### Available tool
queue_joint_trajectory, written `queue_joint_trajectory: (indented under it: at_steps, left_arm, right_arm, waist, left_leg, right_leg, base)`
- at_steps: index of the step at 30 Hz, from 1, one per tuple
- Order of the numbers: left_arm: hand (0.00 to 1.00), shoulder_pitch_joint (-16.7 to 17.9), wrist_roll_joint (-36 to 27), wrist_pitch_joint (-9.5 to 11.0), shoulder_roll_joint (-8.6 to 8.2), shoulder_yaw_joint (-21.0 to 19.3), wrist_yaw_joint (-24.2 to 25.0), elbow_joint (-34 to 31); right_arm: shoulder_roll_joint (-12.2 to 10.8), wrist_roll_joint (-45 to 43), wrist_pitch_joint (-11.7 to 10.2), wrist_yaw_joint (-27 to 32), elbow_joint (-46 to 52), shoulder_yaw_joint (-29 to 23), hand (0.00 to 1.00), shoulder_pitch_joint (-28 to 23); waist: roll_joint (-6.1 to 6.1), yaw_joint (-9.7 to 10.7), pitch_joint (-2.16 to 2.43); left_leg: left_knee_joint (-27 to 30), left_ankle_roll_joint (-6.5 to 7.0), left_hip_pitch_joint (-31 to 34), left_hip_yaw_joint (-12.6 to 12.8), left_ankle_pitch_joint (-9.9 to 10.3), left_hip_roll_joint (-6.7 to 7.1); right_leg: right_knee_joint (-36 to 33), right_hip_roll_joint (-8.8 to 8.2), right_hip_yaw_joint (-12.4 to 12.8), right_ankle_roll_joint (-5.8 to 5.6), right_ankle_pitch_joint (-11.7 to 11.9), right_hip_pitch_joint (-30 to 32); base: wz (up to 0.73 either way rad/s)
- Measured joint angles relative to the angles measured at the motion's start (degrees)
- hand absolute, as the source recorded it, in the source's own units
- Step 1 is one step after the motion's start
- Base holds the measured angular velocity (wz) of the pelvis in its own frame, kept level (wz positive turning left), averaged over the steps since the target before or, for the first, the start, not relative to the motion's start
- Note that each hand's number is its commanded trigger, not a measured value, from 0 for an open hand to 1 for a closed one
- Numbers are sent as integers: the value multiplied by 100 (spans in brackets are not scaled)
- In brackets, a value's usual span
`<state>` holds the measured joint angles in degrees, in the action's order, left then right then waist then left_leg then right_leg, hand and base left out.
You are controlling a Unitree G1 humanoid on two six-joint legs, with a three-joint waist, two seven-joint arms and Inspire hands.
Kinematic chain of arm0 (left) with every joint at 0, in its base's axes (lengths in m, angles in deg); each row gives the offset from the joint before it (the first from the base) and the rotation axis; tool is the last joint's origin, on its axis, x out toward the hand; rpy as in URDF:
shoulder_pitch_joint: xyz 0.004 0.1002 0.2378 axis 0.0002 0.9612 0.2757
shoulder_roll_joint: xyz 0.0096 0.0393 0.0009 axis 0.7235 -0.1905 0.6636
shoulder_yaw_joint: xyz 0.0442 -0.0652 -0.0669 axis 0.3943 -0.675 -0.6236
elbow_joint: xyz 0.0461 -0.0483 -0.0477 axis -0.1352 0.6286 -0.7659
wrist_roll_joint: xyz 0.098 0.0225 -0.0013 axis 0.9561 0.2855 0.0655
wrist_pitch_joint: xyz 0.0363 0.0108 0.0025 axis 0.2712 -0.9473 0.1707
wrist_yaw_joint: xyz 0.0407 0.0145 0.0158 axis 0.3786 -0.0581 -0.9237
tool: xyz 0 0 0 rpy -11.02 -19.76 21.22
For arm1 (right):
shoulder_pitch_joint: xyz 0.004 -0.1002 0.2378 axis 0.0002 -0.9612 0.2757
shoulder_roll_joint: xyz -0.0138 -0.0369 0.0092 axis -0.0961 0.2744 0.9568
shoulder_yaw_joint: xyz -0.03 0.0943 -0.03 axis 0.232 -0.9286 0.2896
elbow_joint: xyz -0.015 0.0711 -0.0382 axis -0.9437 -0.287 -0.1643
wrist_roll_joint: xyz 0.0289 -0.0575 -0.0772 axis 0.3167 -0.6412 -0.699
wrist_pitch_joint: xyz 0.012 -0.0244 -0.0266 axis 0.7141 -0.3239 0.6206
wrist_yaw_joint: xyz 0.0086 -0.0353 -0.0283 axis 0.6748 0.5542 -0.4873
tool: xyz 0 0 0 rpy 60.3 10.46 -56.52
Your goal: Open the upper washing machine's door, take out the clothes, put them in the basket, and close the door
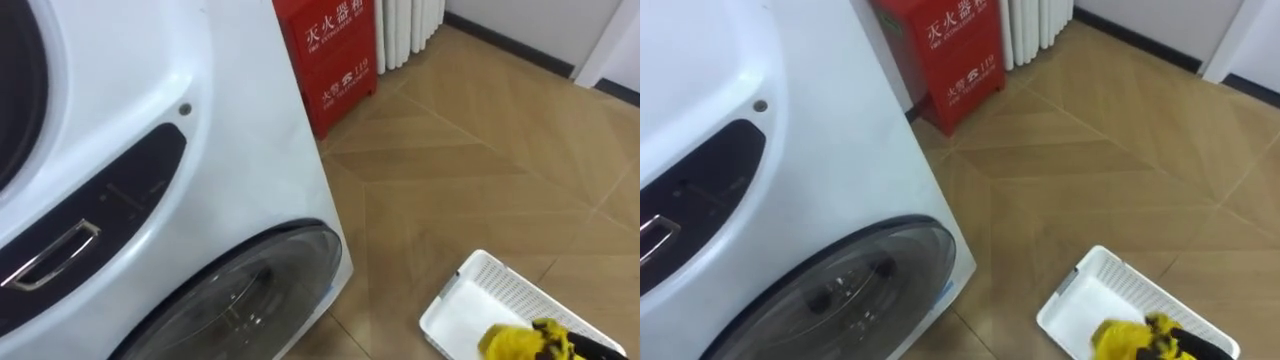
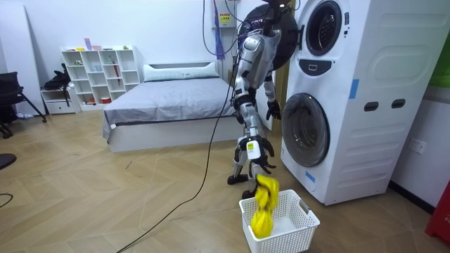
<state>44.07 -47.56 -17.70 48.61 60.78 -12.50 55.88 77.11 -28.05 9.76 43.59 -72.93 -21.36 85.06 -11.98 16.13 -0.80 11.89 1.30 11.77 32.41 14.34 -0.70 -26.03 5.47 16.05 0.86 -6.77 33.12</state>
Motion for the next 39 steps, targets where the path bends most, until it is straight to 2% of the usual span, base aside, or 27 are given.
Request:
queue_joint_trajectory:
  at_steps: [4,6,10,13,15,18,25,26,28,32,33,37,39]
  left_arm:
    - [0,0,5,2,3,0,0,3]
    - [0,0,4,26,14,3,0,-1]
    - [0,1,-4,40,32,20,1,-7]
    - [0,1,2,110,49,15,1,6]
    - [0,1,5,167,56,10,3,2]
    - [0,11,5,192,84,10,8,4]
    - [0,51,3,192,96,7,123,101]
    - [0,82,5,190,97,0,124,121]
    - [0,178,14,182,103,-1,127,103]
    - [0,385,71,94,102,2,268,12]
    - [0,427,74,81,102,-11,306,-4]
    - [0,534,417,35,65,-222,343,-39]
    - [0,589,617,-44,11,-346,337,-57]
  right_arm:
    - [13,-1,-24,0,0,0,0,-35]
    - [11,-2,-25,2,0,4,0,-87]
    - [11,231,-27,37,3,8,0,-239]
    - [9,397,-37,59,4,8,0,-275]
    - [4,397,-127,64,3,8,0,-309]
    - [-9,397,-149,63,1,8,0,-379]
    - [-19,362,-164,34,-3,8,0,-620]
    - [-21,384,-184,4,-5,47,0,-771]
    - [-43,380,-193,-66,-139,70,0,-866]
    - [-123,405,-114,-308,-750,295,0,-980]
    - [-177,440,-77,-408,-934,338,0,-1001]
    - [-445,545,-1,-613,-1421,441,0,-1038]
    - [-602,557,84,-755,-1782,480,0,-985]
  waist:
    - [32,1,1]
    - [59,15,3]
    - [89,85,-1]
    - [155,78,-22]
    - [214,86,-14]
    - [294,81,-1]
    - [297,18,4]
    - [298,-28,23]
    - [311,-92,49]
    - [407,-158,57]
    - [489,-219,35]
    - [688,-289,76]
    - [811,-429,71]
  left_leg:
    - [1,0,0,-17,0,-2]
    - [3,0,-8,-155,0,16]
    - [40,-1,-61,-272,0,6]
    - [86,-1,-102,-284,0,-17]
    - [89,-2,-138,-308,0,-55]
    - [88,-3,-152,-362,0,-66]
    - [57,-7,-453,-533,-1,-132]
    - [33,-10,-555,-585,-3,-163]
    - [-24,-26,-698,-666,-12,-175]
    - [-129,-97,-962,-929,-54,-180]
    - [-146,-120,-1051,-945,-69,-181]
    - [-151,-139,-1165,-1259,-81,-197]
    - [-196,-140,-1354,-1318,-82,-239]
  right_leg:
    - [-1,-3,-13,11,-17,-4]
    - [-66,-24,-59,22,-54,-7]
    - [-105,-84,-208,51,-137,-107]
    - [-81,-96,-241,57,-153,-198]
    - [-70,-143,-353,77,-185,-265]
    - [-25,-158,-413,80,-185,-333]
    - [261,-188,-678,108,-170,-829]
    - [339,-184,-700,117,-171,-979]
    - [374,-206,-820,139,-214,-1151]
    - [554,-294,-1214,165,-246,-1604]
    - [625,-328,-1313,170,-278,-1742]
    - [756,-442,-1736,185,-357,-2079]
    - [1000,-441,-1948,178,-334,-2438]
  base:
    - [0]
    - [11]
    - [23]
    - [9]
    - [18]
    - [20]
    - [14]
    - [15]
    - [24]
    - [46]
    - [63]
    - [62]
    - [59]
